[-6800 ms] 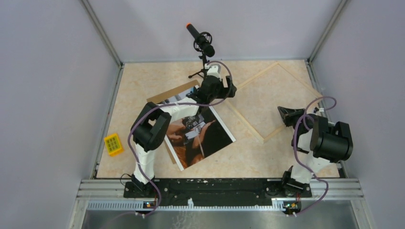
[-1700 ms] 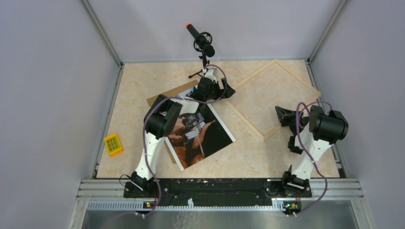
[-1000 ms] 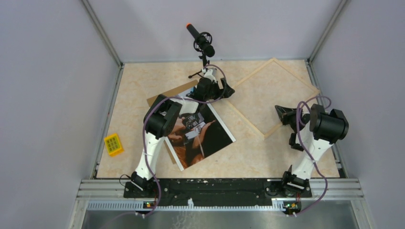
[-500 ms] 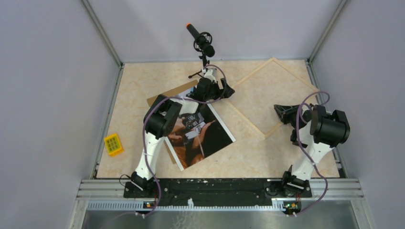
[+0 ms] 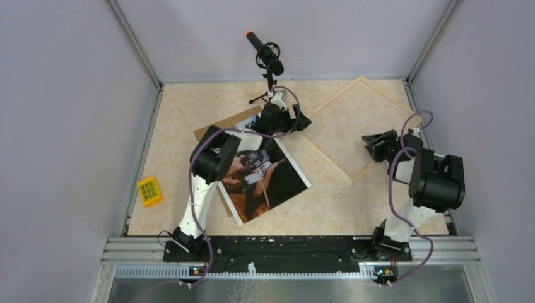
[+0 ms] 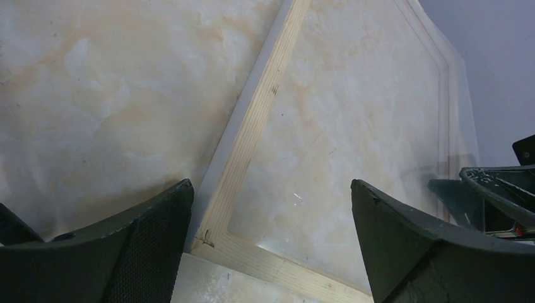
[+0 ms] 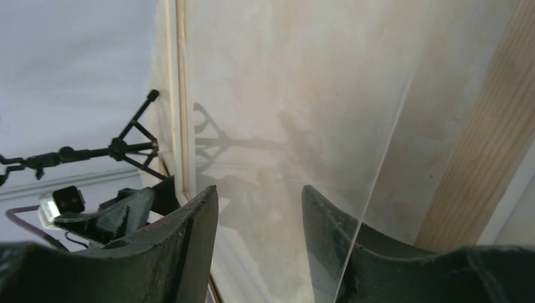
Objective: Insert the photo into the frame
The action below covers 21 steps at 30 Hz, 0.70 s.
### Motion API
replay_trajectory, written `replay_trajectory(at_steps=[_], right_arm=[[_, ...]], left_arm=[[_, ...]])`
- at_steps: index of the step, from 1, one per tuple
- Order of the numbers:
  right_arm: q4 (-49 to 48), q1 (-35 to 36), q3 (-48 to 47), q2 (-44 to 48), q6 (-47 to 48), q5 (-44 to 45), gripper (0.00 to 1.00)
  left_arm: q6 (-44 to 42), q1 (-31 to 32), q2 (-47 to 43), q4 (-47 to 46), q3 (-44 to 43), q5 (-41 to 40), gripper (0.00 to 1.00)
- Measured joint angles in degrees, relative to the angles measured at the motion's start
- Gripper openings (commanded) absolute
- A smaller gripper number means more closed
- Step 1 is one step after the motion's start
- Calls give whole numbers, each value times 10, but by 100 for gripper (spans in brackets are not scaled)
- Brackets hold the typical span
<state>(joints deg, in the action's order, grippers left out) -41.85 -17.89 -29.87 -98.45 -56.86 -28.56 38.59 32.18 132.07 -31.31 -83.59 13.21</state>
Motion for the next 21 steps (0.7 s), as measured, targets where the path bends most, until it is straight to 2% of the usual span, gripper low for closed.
replay_trajectory(at_steps=[14, 21], right_arm=[[256, 36, -82, 63, 100, 99, 83], [370, 57, -118, 85, 134, 159, 86]], left_arm=[[-2, 0, 0, 0, 0, 5, 97], [-2, 0, 0, 0, 0, 7, 97]])
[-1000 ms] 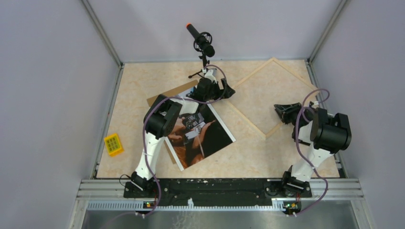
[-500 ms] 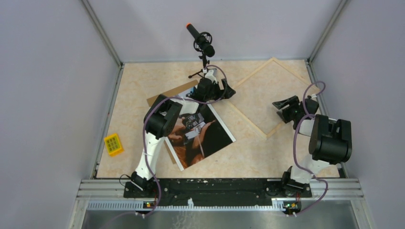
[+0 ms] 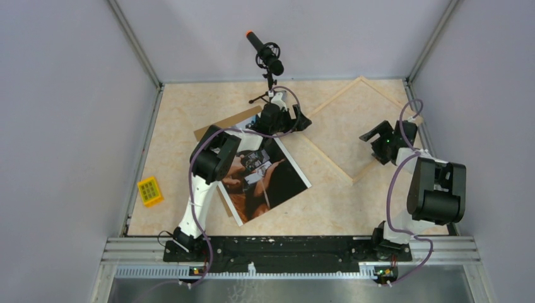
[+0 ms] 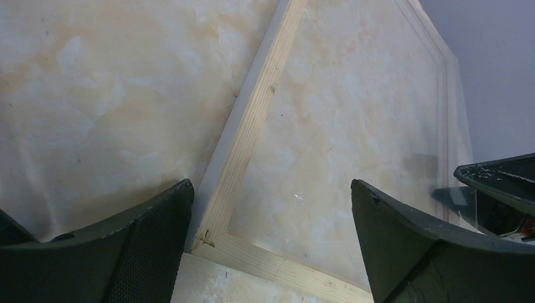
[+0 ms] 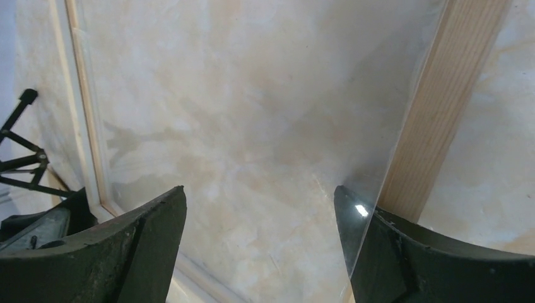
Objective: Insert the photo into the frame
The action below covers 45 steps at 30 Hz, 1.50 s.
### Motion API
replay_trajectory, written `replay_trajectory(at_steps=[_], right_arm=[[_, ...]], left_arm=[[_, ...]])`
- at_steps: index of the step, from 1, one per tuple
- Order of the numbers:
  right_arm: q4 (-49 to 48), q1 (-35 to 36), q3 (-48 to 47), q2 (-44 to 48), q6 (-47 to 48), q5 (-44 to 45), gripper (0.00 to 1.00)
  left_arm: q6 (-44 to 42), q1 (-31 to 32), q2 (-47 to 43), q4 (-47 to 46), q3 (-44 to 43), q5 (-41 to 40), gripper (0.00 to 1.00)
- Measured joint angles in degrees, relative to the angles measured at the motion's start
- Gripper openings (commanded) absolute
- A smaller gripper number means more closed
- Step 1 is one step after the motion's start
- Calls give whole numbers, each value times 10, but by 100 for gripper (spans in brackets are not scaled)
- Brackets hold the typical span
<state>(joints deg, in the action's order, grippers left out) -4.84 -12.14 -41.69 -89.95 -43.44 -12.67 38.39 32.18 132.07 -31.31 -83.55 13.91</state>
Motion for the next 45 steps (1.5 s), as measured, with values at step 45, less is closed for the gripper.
replay_trajectory(at_steps=[45], right_arm=[[201, -7, -103, 67, 141, 93, 81]], left_arm=[[-23, 1, -3, 5, 3, 9, 98]])
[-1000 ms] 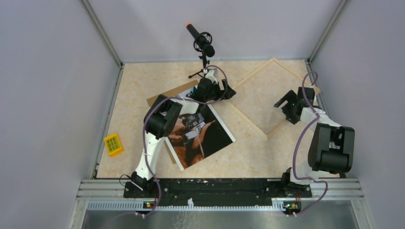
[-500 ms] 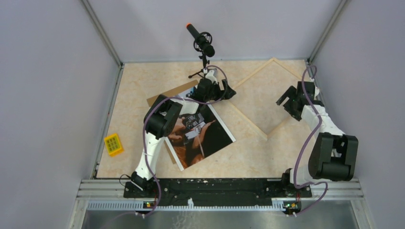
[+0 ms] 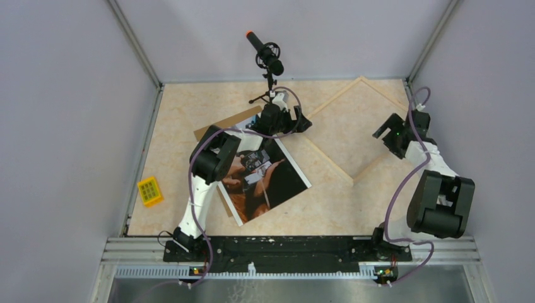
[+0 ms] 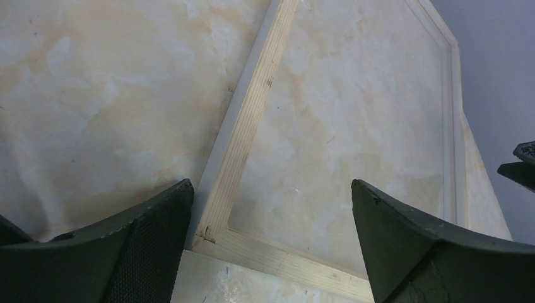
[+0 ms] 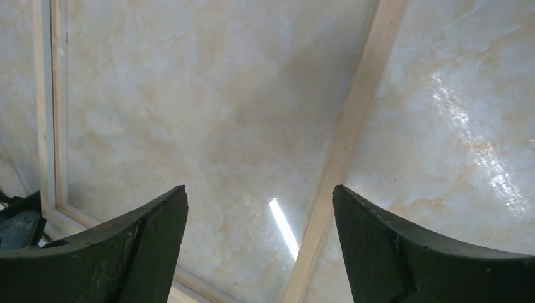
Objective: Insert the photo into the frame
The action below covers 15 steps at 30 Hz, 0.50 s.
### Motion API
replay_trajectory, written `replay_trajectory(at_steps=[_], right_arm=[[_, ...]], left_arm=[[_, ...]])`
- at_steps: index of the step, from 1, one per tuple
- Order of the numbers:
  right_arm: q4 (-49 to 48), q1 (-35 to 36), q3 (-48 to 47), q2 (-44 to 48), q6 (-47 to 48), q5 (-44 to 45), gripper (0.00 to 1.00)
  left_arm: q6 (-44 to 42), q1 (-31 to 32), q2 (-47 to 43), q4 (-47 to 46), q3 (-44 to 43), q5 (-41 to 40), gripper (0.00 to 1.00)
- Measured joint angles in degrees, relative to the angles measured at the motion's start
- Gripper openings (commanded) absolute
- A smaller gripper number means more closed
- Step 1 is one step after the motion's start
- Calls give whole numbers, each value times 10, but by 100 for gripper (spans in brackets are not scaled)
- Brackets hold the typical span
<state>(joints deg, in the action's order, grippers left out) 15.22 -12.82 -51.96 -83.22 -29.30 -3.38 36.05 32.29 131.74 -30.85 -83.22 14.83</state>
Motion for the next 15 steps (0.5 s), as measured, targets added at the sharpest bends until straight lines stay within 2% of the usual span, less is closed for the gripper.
replay_trajectory(at_steps=[4, 15], right_arm=[[-37, -37, 20, -3, -14, -40, 74], [-82, -47, 58, -32, -39, -72, 73]], left_arm=[[-3, 0, 0, 3, -2, 4, 98], [-5, 0, 0, 8, -4, 9, 98]])
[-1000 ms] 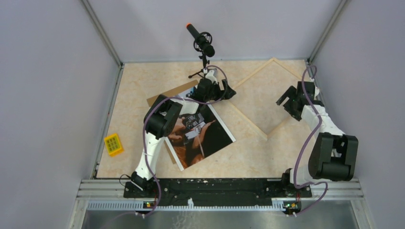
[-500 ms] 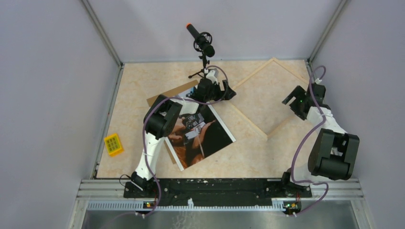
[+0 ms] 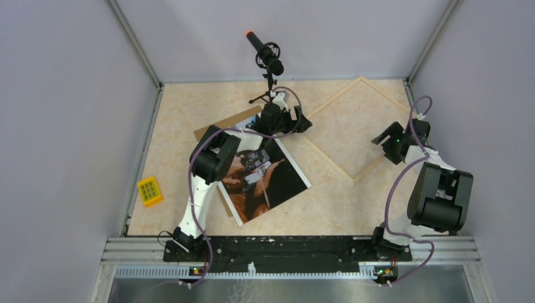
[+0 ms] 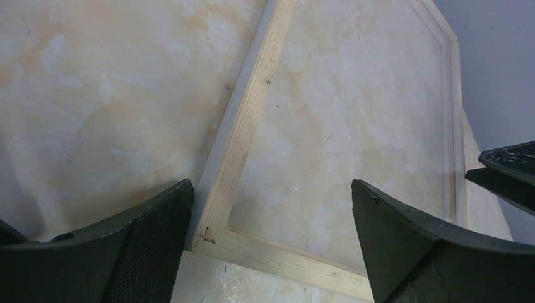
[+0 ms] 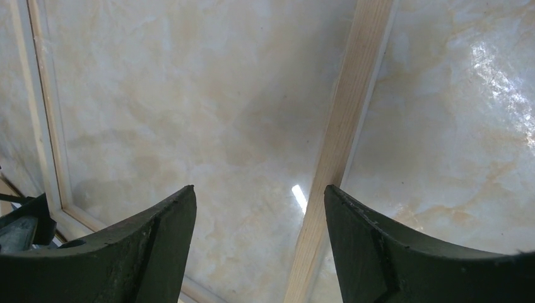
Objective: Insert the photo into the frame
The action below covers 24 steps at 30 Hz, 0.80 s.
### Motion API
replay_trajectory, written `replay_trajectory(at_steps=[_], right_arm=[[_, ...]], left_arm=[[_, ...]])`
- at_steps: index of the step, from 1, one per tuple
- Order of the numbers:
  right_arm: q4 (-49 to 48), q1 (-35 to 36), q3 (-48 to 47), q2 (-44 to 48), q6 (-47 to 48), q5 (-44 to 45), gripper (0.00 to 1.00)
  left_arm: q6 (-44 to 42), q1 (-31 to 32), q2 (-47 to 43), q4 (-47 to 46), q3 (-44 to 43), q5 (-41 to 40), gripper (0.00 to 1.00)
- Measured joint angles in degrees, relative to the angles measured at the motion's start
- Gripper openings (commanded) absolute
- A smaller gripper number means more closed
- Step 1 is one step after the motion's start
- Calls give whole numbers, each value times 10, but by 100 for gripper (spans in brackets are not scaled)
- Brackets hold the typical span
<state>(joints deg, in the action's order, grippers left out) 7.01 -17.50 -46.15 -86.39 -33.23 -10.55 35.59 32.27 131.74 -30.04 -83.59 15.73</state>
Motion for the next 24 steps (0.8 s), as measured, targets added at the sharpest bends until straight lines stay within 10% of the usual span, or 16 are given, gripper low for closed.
replay_trajectory(at_steps=[24], right_arm=[[-58, 27, 25, -13, 9, -19, 70]], left_arm=[[0, -1, 0, 16, -8, 13, 98]])
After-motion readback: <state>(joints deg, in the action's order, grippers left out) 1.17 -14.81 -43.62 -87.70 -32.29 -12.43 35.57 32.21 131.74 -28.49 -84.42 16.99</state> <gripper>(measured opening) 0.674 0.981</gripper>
